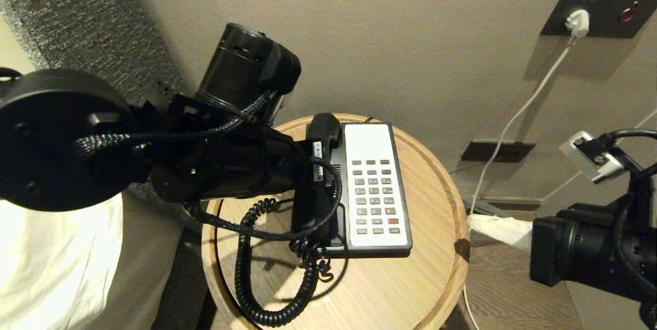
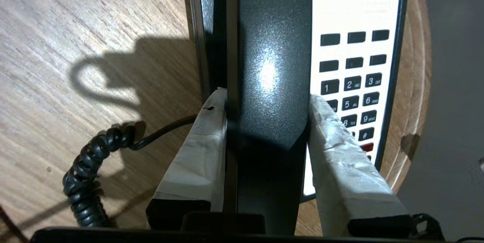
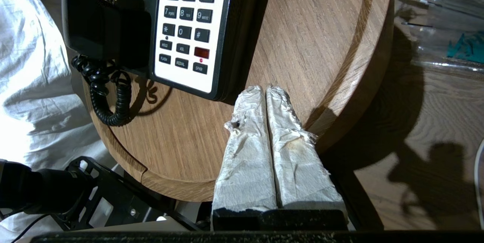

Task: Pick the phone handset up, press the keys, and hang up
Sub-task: Put the handset back

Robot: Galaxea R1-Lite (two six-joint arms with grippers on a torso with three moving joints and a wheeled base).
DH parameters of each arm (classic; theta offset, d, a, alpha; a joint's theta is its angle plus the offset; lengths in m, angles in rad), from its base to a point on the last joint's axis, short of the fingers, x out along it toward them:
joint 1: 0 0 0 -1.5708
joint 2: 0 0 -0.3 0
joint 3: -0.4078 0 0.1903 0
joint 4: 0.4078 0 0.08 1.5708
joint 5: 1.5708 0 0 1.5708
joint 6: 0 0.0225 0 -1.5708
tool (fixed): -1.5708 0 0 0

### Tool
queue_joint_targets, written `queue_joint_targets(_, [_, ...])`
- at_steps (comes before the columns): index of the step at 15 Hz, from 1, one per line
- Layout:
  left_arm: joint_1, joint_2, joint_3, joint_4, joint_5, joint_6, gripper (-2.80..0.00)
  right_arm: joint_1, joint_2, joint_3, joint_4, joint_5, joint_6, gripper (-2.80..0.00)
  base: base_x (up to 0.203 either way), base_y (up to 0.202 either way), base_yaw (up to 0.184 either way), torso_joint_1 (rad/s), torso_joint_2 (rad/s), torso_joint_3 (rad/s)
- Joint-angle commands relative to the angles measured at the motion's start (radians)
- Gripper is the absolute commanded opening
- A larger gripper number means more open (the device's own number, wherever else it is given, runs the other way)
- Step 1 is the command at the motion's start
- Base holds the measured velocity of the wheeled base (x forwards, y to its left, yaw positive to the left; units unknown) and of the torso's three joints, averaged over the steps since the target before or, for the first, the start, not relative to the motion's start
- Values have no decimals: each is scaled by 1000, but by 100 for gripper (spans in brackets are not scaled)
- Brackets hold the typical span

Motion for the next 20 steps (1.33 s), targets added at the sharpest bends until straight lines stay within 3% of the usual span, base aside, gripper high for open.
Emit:
queue_joint_targets(1, [-1, 6, -39, 28, 2, -5, -280, 1, 4, 7, -1, -1, 2, -280, 0, 0, 0, 0, 0, 0])
queue_joint_targets(18, [-22, 71, -58, 56, 5, -60, -280, 1, 15, 19, -3, 1, -4, -280, 0, 0, 0, 0, 0, 0])
queue_joint_targets(19, [-21, 65, -53, 45, 10, -60, -121, 1, 15, 20, -3, 1, -4, -280, 0, 0, 0, 0, 0, 0])
queue_joint_targets(20, [-22, 61, -54, 40, 16, -57, 0, 1, 16, 21, -3, 1, -4, -280, 0, 0, 0, 0, 0, 0])
